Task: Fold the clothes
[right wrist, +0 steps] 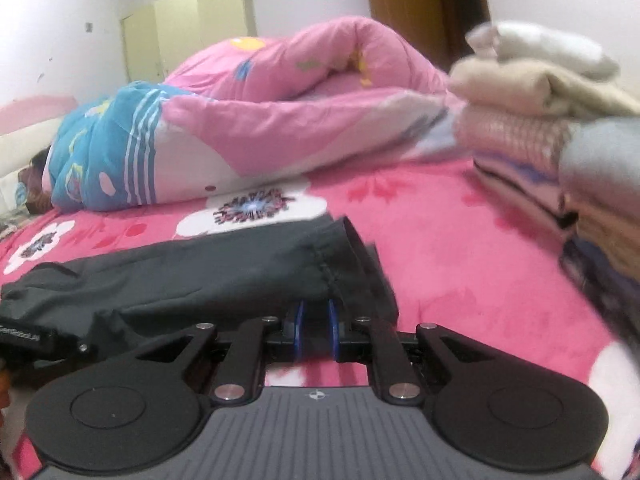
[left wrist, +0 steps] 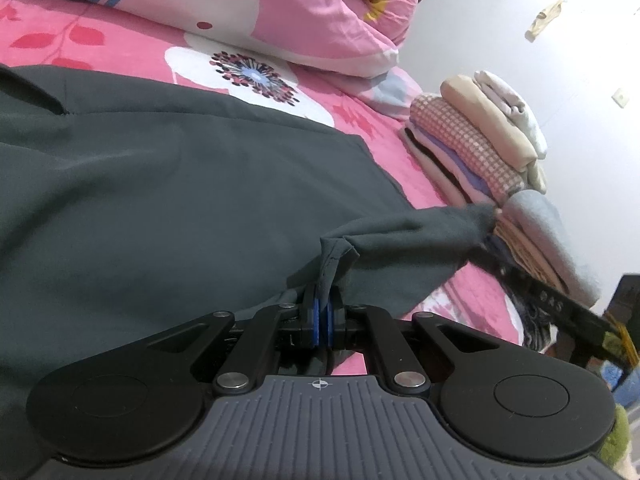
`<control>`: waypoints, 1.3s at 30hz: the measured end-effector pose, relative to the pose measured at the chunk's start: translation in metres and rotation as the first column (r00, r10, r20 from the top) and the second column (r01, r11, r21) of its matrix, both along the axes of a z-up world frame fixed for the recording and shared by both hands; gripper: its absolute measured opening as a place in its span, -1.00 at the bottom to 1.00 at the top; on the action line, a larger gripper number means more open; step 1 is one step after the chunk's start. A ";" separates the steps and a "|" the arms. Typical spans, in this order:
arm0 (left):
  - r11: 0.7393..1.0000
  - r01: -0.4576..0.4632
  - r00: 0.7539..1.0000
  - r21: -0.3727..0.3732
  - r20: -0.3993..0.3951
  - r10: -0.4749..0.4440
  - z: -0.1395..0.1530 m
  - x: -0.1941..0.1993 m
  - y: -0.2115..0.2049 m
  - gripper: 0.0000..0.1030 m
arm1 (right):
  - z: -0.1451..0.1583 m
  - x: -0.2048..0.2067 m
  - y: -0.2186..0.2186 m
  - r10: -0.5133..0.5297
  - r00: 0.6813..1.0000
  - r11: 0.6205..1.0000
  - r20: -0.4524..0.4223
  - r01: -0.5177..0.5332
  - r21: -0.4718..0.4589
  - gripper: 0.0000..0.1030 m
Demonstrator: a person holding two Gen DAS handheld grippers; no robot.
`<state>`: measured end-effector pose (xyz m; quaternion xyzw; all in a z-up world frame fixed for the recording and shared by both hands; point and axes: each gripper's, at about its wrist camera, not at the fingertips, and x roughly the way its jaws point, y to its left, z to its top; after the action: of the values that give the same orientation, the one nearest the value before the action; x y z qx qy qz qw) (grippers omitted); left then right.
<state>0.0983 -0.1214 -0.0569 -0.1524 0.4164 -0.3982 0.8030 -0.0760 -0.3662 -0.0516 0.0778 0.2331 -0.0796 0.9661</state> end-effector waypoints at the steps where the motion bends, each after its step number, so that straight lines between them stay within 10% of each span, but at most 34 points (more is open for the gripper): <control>1: 1.000 0.000 1.000 0.000 0.001 0.000 0.000 0.000 0.000 -0.93 | 0.000 0.005 -0.001 0.010 1.000 1.000 0.003 -0.010 -0.004 -0.74; 10: 1.000 -0.005 1.000 -0.003 0.016 0.005 0.003 -0.004 0.002 -0.91 | -0.020 0.043 -0.062 -0.103 0.989 0.971 -0.105 0.123 0.205 -0.70; 15: 1.000 -0.001 1.000 -0.016 0.018 0.001 0.006 -0.003 0.002 -0.89 | -0.020 0.032 -0.096 -0.064 0.997 0.920 -0.032 0.071 0.385 -0.13; 23: 0.996 -0.039 0.999 -0.074 -0.030 0.037 0.003 0.004 0.001 -0.88 | -0.033 0.056 -0.110 0.060 0.997 0.877 -0.039 -0.034 0.479 -0.13; 28: 0.994 -0.048 0.997 -0.098 -0.061 0.043 0.001 0.006 0.004 -0.92 | -0.036 0.052 -0.107 0.072 0.997 0.878 -0.023 -0.052 0.476 -0.83; 39: 0.993 -0.031 0.974 -0.112 -0.225 0.005 -0.004 0.010 0.018 -0.99 | -0.035 0.037 -0.117 0.085 0.991 0.849 -0.106 -0.017 0.528 -0.94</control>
<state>0.1083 -0.1031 -0.0608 -0.2461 0.4791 -0.3943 0.7446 -0.0387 -0.4830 -0.0870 0.3274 0.3081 0.0082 0.8932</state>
